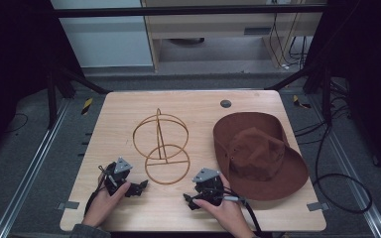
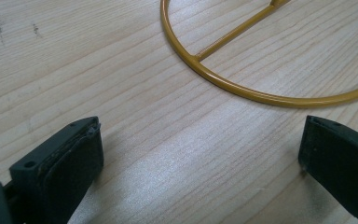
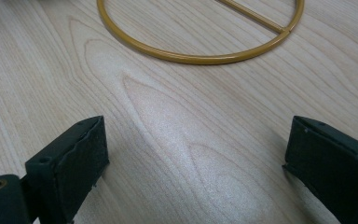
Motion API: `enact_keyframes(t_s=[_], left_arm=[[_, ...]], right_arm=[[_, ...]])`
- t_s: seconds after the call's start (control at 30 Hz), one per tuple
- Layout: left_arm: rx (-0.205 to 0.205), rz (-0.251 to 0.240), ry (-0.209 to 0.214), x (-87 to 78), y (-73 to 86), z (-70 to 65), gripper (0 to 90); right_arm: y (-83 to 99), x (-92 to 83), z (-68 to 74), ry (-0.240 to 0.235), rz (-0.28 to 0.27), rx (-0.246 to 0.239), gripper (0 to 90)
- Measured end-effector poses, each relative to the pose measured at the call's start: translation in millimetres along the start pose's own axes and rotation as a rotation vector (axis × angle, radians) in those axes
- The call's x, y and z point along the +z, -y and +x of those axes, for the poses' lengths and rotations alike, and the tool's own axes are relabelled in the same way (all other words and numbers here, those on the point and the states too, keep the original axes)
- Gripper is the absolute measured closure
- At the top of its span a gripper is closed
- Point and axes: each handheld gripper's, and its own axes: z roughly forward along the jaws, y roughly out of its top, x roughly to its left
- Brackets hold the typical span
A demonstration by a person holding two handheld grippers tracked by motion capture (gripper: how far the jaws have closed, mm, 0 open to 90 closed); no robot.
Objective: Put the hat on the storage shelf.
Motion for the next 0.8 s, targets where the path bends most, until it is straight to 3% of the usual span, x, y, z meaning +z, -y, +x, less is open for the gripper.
enact_keyframes(t_s=[0.47,0.5,0.53,0.57,0.67,0.8], left_arm=[[-0.001,0.002,-0.003,-0.9,0.6,-1.3,0.0],[0.002,0.003,0.0,-1.2,0.9,-1.7,0.0],[0.006,0.002,0.004,-1.4,1.1,-2.1,0.0],[0.006,0.002,0.006,-1.5,1.2,-2.2,0.0],[0.007,0.002,0.006,-1.4,1.1,-2.2,0.0],[0.008,0.003,0.006,-1.5,1.1,-2.3,0.0]], right_arm=[[0.9,-1.1,-0.3,0.002,-0.001,0.004,6.5],[0.7,-1.0,-0.3,0.004,-0.002,0.006,7.4],[0.0,-2.5,-0.6,0.004,-0.01,0.008,15.5],[-1.7,-4.6,-0.1,0.011,-0.009,0.01,15.3],[-13.2,-20.3,3.0,-0.027,-0.045,0.018,15.2],[-37.5,-51.8,4.0,-0.009,-0.086,-0.021,15.4]])
